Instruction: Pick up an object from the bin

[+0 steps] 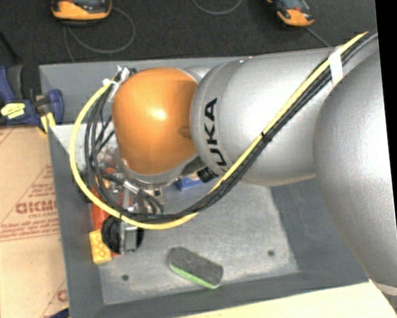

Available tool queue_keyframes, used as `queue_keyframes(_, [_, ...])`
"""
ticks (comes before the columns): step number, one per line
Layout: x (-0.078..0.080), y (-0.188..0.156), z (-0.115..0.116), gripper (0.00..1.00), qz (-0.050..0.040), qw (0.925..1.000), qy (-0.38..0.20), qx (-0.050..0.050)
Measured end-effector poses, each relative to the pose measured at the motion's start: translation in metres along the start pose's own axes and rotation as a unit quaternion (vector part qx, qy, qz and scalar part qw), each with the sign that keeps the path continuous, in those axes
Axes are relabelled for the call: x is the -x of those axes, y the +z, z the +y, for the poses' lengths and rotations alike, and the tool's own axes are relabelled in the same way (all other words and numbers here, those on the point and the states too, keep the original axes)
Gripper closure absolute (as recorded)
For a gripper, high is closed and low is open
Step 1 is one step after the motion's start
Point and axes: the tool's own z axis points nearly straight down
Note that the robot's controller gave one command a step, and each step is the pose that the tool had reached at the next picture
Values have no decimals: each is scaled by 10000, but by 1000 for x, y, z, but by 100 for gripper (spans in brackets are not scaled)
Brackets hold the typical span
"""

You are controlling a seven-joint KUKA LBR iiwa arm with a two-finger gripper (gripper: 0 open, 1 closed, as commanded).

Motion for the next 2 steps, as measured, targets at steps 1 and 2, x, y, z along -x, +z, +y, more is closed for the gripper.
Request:
queue_keyframes(1, [2,-5,-2,0,-38,10000,25,9])
queue_keyframes(2, [37,64,-18,0,-70,9997,-226,6])
